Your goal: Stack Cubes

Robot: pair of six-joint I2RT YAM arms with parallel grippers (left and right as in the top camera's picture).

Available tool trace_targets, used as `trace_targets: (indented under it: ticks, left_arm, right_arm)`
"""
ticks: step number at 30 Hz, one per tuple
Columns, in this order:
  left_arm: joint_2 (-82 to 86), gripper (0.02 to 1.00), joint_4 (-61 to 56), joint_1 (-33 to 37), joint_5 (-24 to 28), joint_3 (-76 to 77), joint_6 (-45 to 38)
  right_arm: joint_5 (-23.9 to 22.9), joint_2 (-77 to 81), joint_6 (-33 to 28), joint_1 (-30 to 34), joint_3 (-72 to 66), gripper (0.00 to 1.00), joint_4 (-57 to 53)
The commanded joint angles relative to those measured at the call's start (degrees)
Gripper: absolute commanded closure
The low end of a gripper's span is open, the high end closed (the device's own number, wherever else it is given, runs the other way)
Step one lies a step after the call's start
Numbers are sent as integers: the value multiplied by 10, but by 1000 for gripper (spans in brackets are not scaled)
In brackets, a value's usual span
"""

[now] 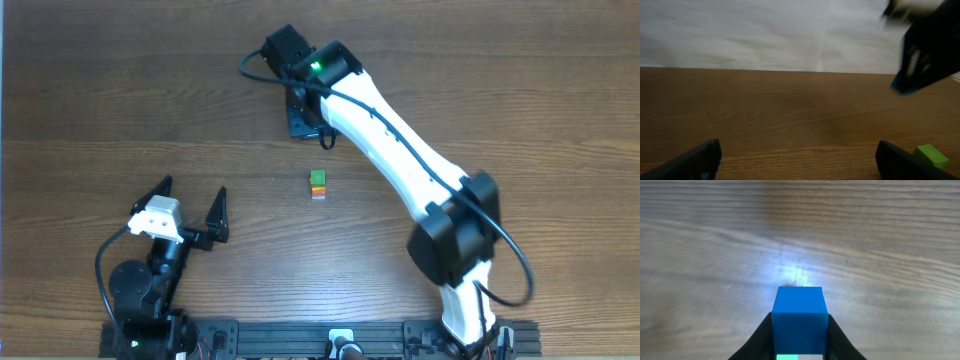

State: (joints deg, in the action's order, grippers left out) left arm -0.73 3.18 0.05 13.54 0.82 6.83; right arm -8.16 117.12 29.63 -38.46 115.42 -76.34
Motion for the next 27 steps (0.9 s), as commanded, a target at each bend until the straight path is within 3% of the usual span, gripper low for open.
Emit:
trace_targets:
  ticks: [1, 8, 15, 27]
  left_arm:
    - [4, 18, -2, -3, 5, -5, -8]
    - [4, 18, -2, -3, 5, -5, -8]
    - [4, 18, -2, -3, 5, -5, -8]
    - [4, 18, -2, -3, 5, -5, -8]
  right_arm:
    - [-32, -59, 40, -31, -1, 987, -23]
    - [-32, -99, 102, -59, -97, 991, -17]
    - [9, -101, 102, -63, -178, 987, 37]
    - [13, -99, 102, -63, -198, 991, 48]
